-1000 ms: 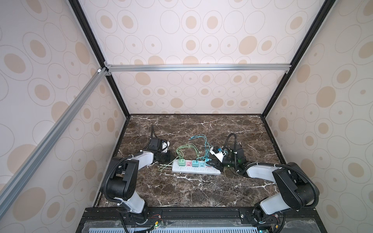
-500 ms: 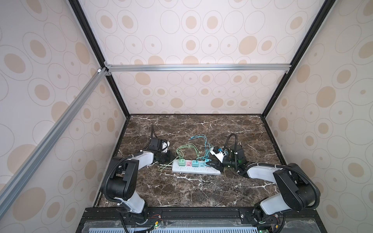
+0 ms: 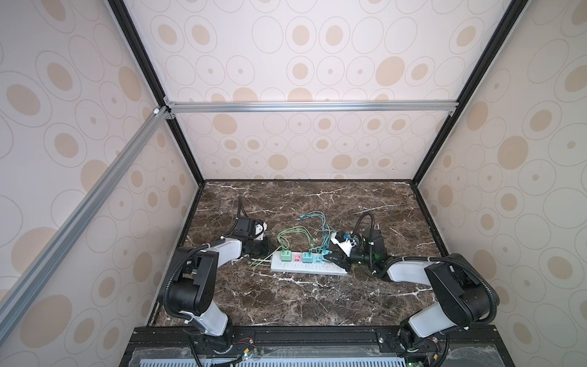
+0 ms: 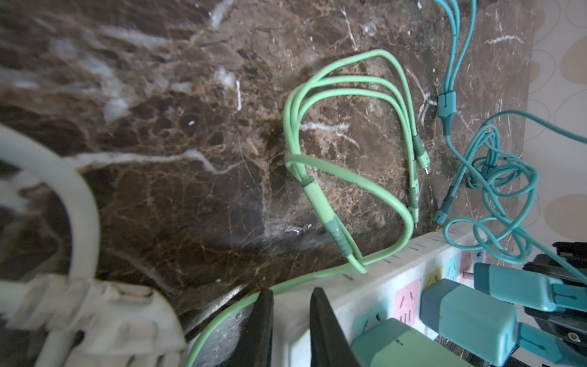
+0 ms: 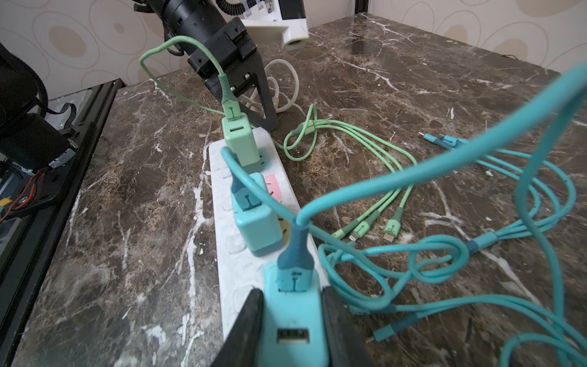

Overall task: Insert plugs into power strip
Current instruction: Insert the plug into the socket.

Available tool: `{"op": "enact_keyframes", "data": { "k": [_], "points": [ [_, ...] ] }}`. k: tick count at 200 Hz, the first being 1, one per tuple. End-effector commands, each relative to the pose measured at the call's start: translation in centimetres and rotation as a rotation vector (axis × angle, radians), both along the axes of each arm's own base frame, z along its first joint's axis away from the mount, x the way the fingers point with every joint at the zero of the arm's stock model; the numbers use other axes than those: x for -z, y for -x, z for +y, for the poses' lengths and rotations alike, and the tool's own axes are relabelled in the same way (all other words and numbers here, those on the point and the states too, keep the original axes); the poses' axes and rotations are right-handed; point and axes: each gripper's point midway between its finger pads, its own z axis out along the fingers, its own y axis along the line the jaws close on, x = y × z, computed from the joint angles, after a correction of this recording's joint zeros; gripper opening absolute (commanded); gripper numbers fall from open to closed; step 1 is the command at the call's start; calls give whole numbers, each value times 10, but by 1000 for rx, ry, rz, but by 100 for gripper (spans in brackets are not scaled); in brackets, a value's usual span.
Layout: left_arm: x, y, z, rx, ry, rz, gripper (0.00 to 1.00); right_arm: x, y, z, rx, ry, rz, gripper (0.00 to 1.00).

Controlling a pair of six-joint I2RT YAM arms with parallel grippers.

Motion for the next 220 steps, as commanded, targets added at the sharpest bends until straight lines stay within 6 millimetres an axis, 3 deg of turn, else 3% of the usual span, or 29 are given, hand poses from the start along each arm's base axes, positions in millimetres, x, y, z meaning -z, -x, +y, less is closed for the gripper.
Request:
{"op": "enact_keyframes", "data": {
  "k": [1, 71, 141, 162, 203, 220],
  "points": [
    [13, 17, 6, 17, -48, 56, 21, 21, 5, -9, 40, 50, 51, 0],
    [11, -2, -3, 39, -33, 46, 21, 23, 12, -26, 173, 35, 71, 0],
    [7, -16, -10, 73, -36, 38, 20, 38, 18, -20, 191, 120, 40, 0],
    [0, -15, -4, 52, -65, 17, 20, 34, 15, -18, 175, 130, 11, 0],
    [-31, -9, 17, -19, -148, -59, 37, 28, 12, -9, 125, 123, -1, 0],
    [-49, -4, 23, -41, -165, -98, 40, 30, 12, -8, 124, 117, 7, 0]
  ]
}}
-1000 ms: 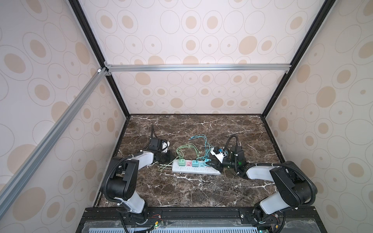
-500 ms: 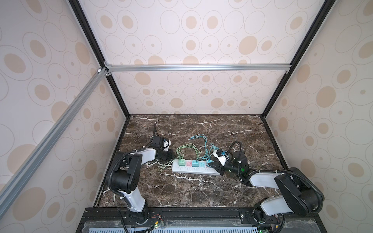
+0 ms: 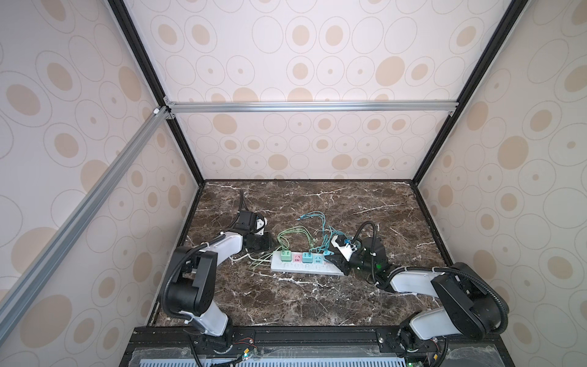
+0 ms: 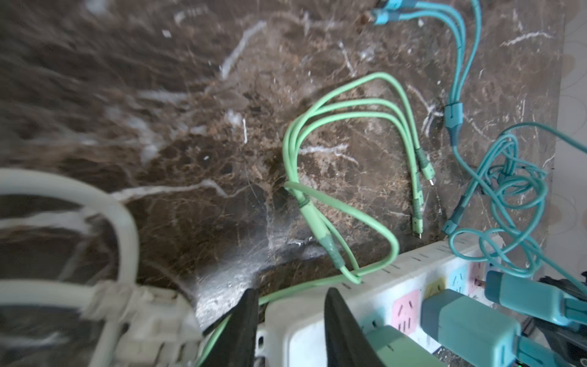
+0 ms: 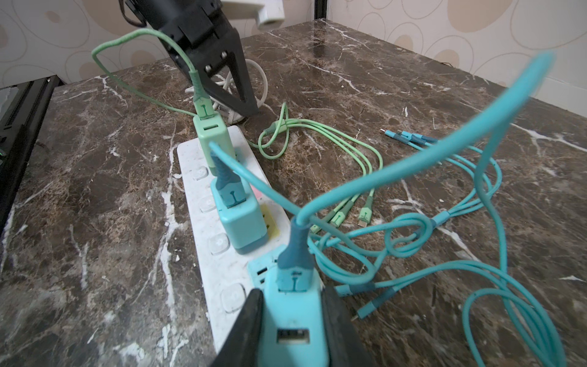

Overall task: Insert plugs into power strip
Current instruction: Insert the plug into the socket.

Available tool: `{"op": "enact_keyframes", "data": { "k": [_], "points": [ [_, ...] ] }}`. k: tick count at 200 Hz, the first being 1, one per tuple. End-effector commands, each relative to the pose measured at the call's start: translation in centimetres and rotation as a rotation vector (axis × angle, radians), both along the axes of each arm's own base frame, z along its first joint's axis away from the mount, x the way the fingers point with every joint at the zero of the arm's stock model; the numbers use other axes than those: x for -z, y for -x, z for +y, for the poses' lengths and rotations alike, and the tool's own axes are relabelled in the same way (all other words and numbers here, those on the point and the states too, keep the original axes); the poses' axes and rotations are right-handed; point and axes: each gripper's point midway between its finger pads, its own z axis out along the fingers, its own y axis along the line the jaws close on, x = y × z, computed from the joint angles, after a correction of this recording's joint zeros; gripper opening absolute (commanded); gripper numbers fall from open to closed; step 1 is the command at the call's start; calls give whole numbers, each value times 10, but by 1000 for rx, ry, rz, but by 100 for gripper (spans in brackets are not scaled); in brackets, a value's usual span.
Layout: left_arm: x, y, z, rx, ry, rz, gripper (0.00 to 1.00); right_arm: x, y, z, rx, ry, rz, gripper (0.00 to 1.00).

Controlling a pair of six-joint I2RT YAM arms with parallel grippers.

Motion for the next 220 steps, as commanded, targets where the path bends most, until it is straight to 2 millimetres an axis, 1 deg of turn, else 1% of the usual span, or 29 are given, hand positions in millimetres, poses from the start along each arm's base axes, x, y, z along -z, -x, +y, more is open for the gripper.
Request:
{"op": "enact_keyframes", "data": {
  "k": [1, 23, 39, 49, 63, 92, 95, 120, 134, 144, 156, 171, 181, 203, 209, 220],
  "points": [
    [-19, 10, 14, -31, -71, -41, 40, 31, 10, -3, -15, 71, 85, 0],
    [-43, 18, 19, -42, -81, -68, 39, 32, 10, -3, -16, 70, 90, 0],
    [-59, 27, 16, -4, -62, -80, 40, 32, 10, -3, -15, 72, 87, 0],
    [-67, 37, 7, 52, -28, -78, 41, 32, 10, -3, -15, 74, 88, 0],
    [-79, 53, -11, 148, 37, -78, 42, 33, 9, -3, -15, 75, 90, 0],
    [-104, 73, -42, 272, -14, -159, 44, 34, 8, -2, -16, 75, 98, 0],
    [-106, 71, -41, 262, -36, -172, 44, 34, 9, -1, -18, 75, 98, 0],
    [-134, 72, -65, 300, -25, -255, 44, 35, 9, -1, -17, 76, 103, 0],
    [-142, 74, -75, 319, -25, -280, 44, 35, 9, -2, -16, 79, 105, 0],
    [-141, 75, -78, 325, -48, -281, 44, 35, 9, -2, -15, 79, 106, 0],
    [-133, 78, -82, 340, -69, -264, 44, 35, 8, -2, -13, 78, 105, 0],
    [-115, 86, -90, 360, -86, -215, 44, 35, 8, -2, -12, 79, 105, 0],
    [-100, 95, -97, 383, -109, -179, 43, 35, 8, -2, -9, 79, 105, 0],
    [-75, 111, -107, 401, -175, -157, 43, 35, 7, -2, -9, 77, 109, 0],
    [-68, 113, -109, 395, -184, -158, 41, 35, 8, -1, -11, 75, 110, 0],
    [-58, 118, -116, 398, -185, -166, 33, 35, 7, -1, -11, 73, 112, 0]
  ]
}}
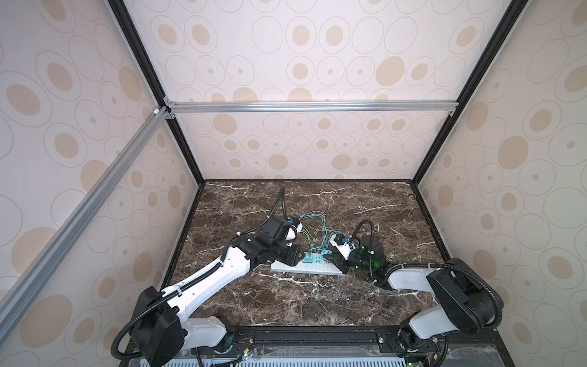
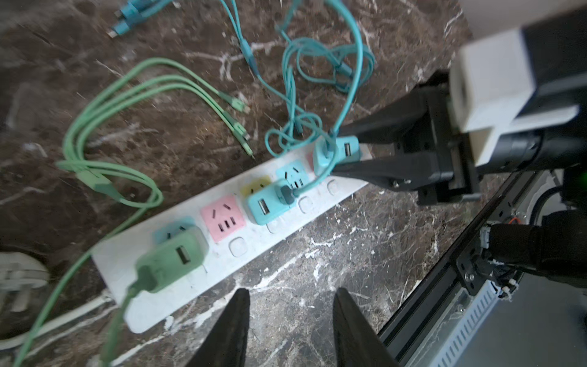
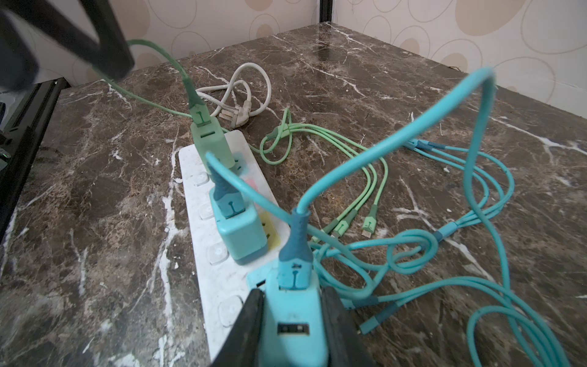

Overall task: Insert plugs into power strip
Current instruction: Insert the plug into the socket.

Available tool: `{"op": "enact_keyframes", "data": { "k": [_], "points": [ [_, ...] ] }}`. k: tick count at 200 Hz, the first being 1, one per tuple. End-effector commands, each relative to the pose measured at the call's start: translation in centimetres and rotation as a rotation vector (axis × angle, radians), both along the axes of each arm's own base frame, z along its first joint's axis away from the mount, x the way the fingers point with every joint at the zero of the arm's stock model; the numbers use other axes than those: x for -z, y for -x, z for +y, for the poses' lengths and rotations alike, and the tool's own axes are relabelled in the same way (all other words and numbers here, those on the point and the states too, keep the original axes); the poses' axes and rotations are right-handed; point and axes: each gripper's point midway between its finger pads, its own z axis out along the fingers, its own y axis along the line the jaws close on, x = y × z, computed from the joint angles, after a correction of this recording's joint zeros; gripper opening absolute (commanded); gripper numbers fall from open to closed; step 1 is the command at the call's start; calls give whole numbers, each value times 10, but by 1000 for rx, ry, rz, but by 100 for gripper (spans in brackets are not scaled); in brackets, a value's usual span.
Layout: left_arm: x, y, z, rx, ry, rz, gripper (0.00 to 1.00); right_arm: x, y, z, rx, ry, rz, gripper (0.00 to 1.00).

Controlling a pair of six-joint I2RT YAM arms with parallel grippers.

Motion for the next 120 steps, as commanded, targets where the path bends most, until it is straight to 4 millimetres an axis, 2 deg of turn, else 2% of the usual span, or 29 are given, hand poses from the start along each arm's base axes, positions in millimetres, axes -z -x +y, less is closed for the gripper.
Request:
{"op": "enact_keyframes", "data": {
  "k": [1, 19, 28, 48, 76, 120],
  "points": [
    [22, 7, -2, -42, -51, -14, 32, 35, 11, -7, 6, 82, 110, 0],
    [35, 16, -12, 1, -55, -48, 26, 33, 11, -6, 5, 76, 109, 0],
    [44, 19, -10, 9, -81, -63, 25, 32, 11, -6, 4, 74, 107, 0],
    [68, 20, 4, -21, -163, -59, 21, 30, 10, -5, 1, 73, 99, 0],
    [93, 19, 22, -59, -261, -47, 22, 28, 10, -4, -1, 67, 99, 0],
    [106, 5, 47, -179, -368, -105, 22, 27, 9, -3, -3, 64, 97, 0]
  ]
}}
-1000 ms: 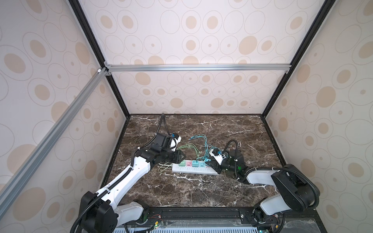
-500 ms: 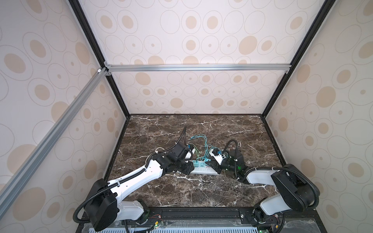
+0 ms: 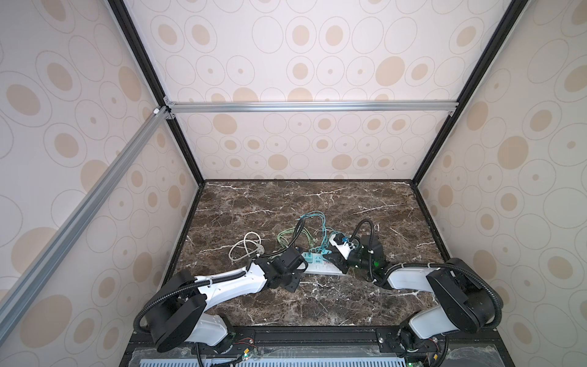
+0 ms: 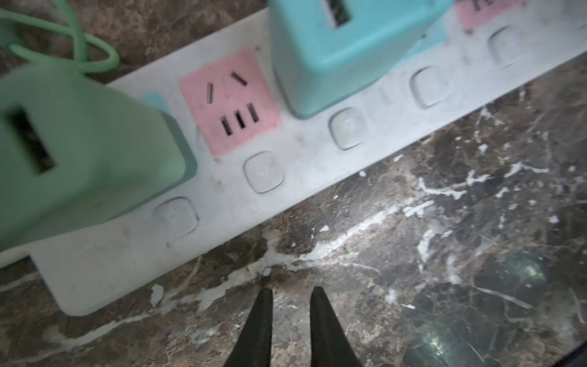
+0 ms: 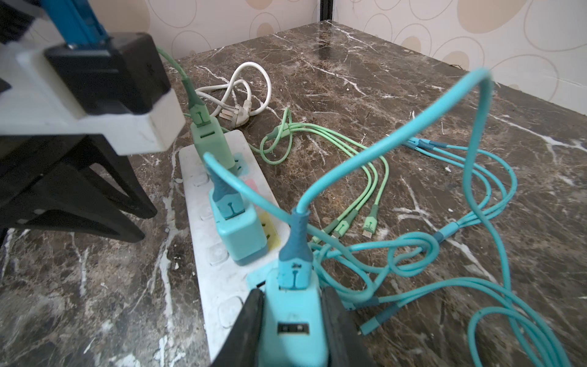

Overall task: Insert plugs into power strip
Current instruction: Insert the plug into the socket.

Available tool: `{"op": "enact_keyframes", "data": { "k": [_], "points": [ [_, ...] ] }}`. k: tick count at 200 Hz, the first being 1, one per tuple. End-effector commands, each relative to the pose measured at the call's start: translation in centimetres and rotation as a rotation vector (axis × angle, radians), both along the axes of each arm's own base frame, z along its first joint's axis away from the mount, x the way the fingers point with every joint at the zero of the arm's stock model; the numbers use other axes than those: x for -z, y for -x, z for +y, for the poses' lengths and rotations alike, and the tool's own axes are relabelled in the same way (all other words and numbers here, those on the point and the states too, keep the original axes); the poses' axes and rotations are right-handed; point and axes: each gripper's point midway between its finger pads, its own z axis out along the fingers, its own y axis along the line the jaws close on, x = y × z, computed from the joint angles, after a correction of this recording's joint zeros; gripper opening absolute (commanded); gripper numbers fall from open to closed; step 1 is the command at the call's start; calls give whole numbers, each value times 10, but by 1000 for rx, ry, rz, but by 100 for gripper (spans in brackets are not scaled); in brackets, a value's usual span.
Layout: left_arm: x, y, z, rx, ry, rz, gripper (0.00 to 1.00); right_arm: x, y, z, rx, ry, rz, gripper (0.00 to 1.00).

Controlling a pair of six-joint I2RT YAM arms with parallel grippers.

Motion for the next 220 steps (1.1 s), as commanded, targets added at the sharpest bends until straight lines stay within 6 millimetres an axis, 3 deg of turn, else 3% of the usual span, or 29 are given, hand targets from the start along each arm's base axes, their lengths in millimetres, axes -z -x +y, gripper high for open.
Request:
{"op": "enact_keyframes", "data": {
  "k": [1, 52, 72, 110, 220],
  "points": [
    [-2, -18, 14, -99, -60, -96, 22, 27, 10, -4, -1, 66, 91, 0],
    [-11, -51, 24, -250, -93, -253, 22, 25, 10, -2, -11, 53, 82, 0],
    [-5, -61, 28, -274, -121, -265, 21, 22, 10, -2, -14, 42, 74, 0],
    [7, -69, 28, -291, -108, -256, 21, 16, 10, 1, -22, 13, 57, 0],
    [4, -84, 9, -259, -11, -213, 22, -11, 6, 11, -58, -75, -28, 0]
  ]
}}
